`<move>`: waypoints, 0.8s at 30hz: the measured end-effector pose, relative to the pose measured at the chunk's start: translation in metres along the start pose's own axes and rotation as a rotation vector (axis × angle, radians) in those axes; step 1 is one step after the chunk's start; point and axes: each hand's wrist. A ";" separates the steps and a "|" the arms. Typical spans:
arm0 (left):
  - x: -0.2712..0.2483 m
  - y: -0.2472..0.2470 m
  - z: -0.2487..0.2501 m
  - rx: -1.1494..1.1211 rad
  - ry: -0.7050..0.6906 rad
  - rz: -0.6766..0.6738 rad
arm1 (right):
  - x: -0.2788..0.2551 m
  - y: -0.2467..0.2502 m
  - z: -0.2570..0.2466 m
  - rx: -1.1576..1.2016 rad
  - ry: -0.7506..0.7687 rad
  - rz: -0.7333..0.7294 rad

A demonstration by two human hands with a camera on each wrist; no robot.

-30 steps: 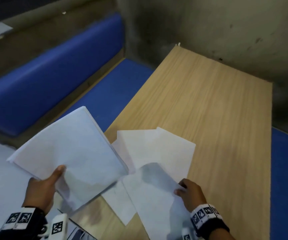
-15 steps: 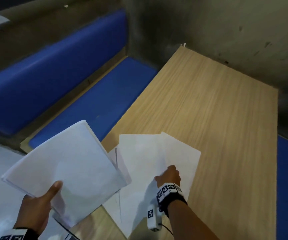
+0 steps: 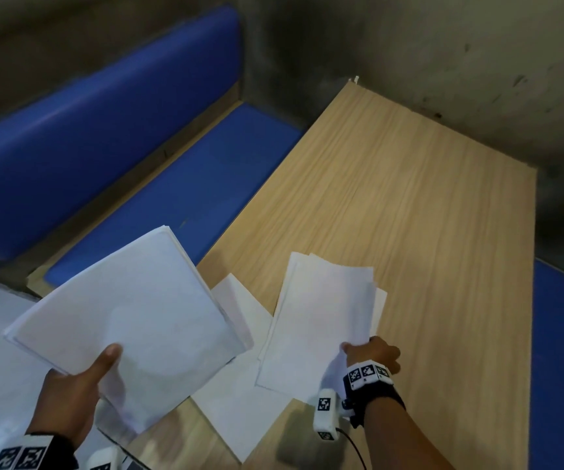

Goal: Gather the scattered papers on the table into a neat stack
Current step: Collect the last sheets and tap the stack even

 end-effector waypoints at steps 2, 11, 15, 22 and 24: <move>-0.003 -0.002 0.003 0.012 -0.009 -0.008 | -0.003 0.003 -0.001 0.022 -0.048 -0.005; -0.003 0.010 0.002 0.044 0.014 0.046 | -0.008 0.028 -0.013 0.599 0.253 -0.016; -0.007 0.015 0.002 0.016 0.013 0.051 | -0.029 0.067 -0.042 0.763 0.603 0.011; -0.007 0.026 0.000 0.017 0.051 0.110 | -0.070 0.082 -0.055 0.810 0.762 -0.498; -0.010 0.027 0.004 0.059 0.042 0.114 | -0.081 0.061 -0.048 0.510 0.831 -0.571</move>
Point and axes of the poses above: each hand's wrist, its own x-axis towards the middle knuckle, its own y-axis out of the back of the hand, z = x × y, and after that the axes turned 2 degrees about -y, right-handed
